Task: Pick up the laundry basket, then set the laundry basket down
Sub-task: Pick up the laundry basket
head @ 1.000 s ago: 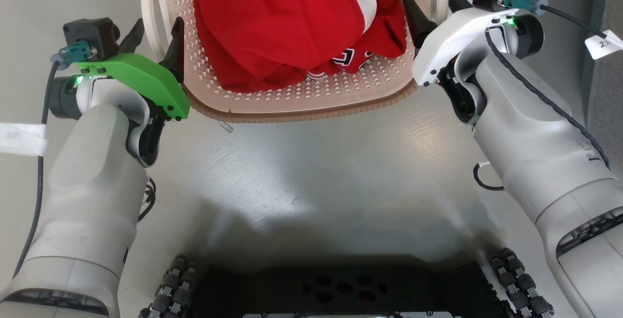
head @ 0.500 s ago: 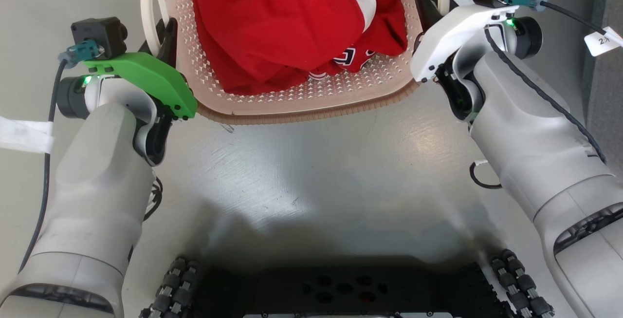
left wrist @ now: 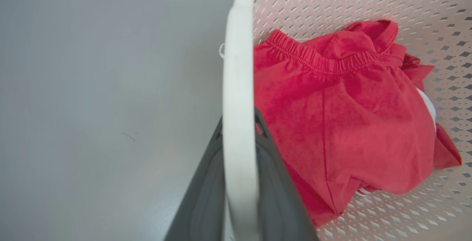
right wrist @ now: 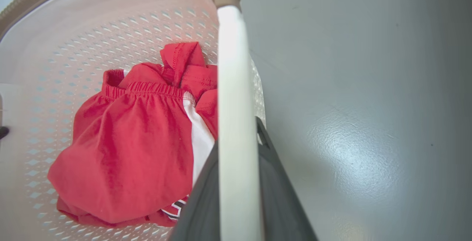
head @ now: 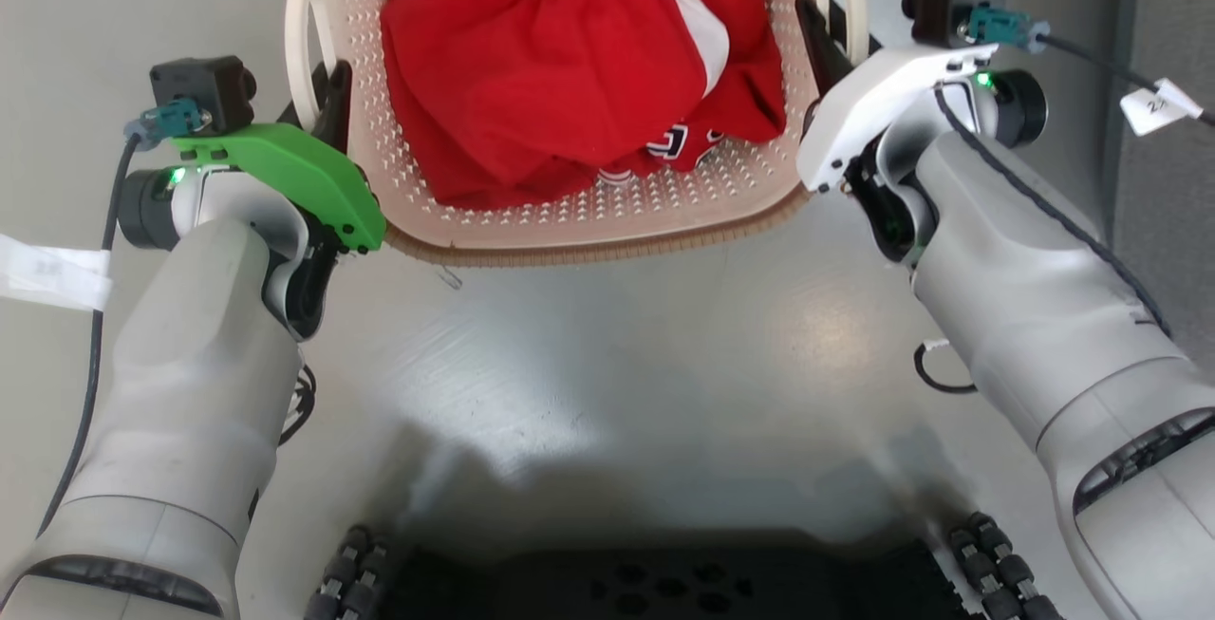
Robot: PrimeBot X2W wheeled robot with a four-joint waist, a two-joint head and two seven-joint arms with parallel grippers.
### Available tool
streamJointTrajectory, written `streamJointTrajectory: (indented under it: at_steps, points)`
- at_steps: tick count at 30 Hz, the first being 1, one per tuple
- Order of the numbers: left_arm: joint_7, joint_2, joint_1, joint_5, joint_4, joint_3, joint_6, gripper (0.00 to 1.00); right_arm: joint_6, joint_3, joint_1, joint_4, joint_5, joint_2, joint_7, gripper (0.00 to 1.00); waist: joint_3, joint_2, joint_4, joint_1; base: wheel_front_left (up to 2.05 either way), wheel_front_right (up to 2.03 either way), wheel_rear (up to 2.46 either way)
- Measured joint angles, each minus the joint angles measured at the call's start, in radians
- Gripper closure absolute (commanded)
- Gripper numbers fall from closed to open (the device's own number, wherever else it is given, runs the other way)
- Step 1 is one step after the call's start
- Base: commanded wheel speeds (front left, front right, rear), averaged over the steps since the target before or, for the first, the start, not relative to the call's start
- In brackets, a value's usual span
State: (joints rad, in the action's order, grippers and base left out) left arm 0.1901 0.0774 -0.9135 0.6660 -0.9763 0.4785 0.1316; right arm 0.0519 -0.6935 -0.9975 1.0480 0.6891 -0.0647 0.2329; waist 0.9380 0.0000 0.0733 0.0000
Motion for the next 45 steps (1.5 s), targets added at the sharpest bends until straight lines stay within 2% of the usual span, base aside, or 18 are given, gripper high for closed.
streamJointTrajectory:
  at_steps: [10, 19, 45]
  points:
    - [0.000, 0.000, 0.038, 0.025, -0.040, 0.033, 0.000, 1.00, 0.000, -0.040, 0.049, 0.020, 0.042, 0.007, -0.005, 1.00, -0.099, 0.0000, -0.012, 0.0000, 0.00, 0.00, 0.00]
    - [-0.037, -0.003, 0.107, 0.062, -0.079, 0.064, 0.001, 1.00, -0.001, -0.076, 0.119, 0.031, 0.092, 0.015, -0.059, 1.00, -0.208, 0.0000, -0.025, 0.0000, 0.00, 0.00, 0.00]
    - [-0.200, -0.018, 0.292, 0.136, -0.144, 0.127, 0.002, 1.00, -0.020, -0.159, 0.319, 0.042, 0.238, 0.025, -0.289, 1.00, -0.558, 0.0000, -0.067, 0.0000, 0.00, 0.00, 0.00]
